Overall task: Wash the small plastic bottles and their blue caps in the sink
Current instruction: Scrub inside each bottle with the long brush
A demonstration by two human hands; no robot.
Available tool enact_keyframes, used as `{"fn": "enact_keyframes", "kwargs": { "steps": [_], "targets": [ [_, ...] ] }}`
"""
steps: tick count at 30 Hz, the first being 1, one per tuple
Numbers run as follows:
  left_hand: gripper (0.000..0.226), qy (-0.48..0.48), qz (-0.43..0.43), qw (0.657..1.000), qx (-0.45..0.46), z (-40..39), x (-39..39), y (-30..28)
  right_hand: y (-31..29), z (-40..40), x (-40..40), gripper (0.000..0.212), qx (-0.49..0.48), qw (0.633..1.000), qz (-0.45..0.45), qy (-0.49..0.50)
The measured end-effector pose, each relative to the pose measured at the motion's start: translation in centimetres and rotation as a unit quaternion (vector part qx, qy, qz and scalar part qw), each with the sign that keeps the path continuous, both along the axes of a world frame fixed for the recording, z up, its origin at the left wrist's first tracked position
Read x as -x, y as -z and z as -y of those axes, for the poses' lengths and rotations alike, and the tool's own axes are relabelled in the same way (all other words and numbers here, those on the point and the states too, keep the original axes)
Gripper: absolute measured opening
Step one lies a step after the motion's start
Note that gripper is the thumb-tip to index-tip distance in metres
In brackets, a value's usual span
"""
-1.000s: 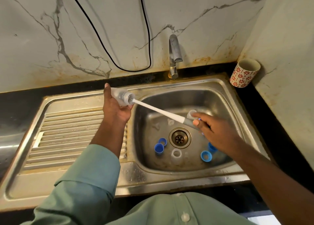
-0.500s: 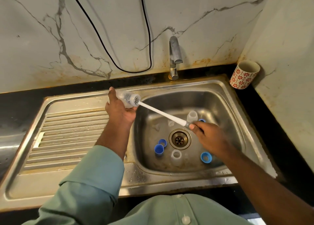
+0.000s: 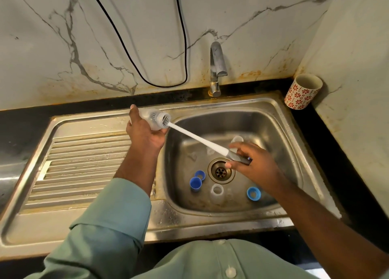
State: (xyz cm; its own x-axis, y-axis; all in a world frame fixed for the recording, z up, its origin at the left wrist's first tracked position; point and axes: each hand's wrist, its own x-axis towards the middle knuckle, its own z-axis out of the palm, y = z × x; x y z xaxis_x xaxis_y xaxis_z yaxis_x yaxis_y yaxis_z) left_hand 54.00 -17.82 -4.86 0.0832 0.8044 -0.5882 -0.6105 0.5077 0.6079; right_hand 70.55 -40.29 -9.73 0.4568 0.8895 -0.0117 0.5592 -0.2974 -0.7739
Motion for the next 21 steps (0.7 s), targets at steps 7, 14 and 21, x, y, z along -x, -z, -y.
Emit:
{"fn": "enact_keyframes", "kwargs": {
  "steps": [7,14,21],
  "targets": [
    [0.064,0.006,0.010,1.000,-0.001,0.0,0.4,0.6,-2.4,0.1,0.1,0.031,0.153,0.926,-0.338,-0.067],
    [0.067,-0.024,0.007,1.000,0.014,-0.8,0.6,0.4,-0.5,-0.8,1.9,0.028,0.054,0.992,0.108,0.030],
    [0.063,0.024,0.057,0.998,0.034,-0.4,0.7,0.5,-1.1,-1.2,0.1,0.022,0.096,0.990,-0.082,-0.068]
  ]
}}
